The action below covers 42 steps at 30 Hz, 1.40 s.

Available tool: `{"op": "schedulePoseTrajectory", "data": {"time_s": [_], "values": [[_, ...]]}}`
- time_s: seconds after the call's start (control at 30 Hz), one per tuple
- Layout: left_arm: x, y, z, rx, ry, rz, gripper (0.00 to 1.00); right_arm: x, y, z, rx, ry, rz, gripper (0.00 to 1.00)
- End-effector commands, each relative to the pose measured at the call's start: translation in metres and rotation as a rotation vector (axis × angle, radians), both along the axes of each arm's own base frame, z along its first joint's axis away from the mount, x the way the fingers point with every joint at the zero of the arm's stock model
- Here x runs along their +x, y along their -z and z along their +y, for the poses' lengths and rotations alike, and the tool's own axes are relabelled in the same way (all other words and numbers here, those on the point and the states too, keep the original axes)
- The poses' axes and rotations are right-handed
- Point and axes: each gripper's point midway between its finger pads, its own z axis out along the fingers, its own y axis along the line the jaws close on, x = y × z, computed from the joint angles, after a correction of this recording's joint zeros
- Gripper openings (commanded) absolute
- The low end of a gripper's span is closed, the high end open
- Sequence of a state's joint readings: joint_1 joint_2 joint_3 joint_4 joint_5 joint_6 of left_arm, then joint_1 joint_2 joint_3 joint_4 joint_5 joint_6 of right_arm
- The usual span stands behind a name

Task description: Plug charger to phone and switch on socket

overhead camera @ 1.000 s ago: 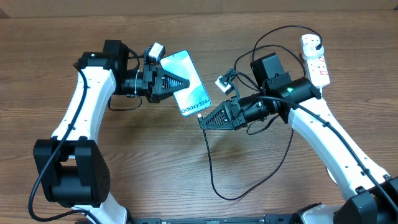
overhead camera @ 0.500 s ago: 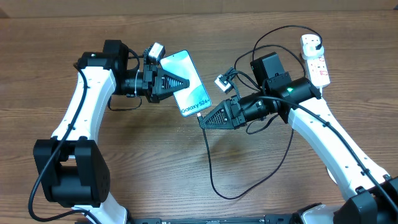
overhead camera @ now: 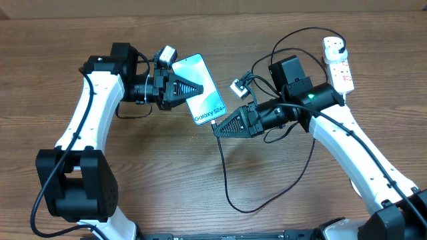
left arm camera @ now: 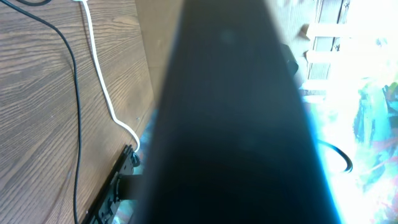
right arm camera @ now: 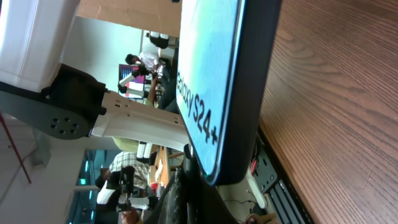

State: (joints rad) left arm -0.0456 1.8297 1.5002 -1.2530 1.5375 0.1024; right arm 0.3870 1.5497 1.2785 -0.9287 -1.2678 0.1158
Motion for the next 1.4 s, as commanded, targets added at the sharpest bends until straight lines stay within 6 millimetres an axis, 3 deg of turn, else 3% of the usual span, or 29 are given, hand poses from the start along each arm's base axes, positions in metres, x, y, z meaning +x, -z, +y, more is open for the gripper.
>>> {"op": "schedulePoseTrajectory", "data": {"time_s": [0.0, 0.6, 0.93, 1.37], "values": [[-0.003, -0.026, 0.000, -0.048, 0.002, -0.048, 0.04, -0.003, 0.000, 0.001, 0.015, -0.016, -0.001, 0.04], [-0.003, -0.026, -0.001, -0.048, 0.003, -0.062, 0.04, -0.003, -0.001, 0.001, 0.015, -0.013, 0.002, 0.04], [-0.010, -0.026, -0.012, -0.051, 0.039, -0.091, 0.04, 0.000, -0.002, 0.002, 0.016, -0.006, 0.009, 0.04], [-0.007, -0.026, -0.008, -0.050, 0.026, -0.086, 0.04, 0.001, 0.005, -0.001, -0.023, 0.013, 0.030, 0.04]]}}
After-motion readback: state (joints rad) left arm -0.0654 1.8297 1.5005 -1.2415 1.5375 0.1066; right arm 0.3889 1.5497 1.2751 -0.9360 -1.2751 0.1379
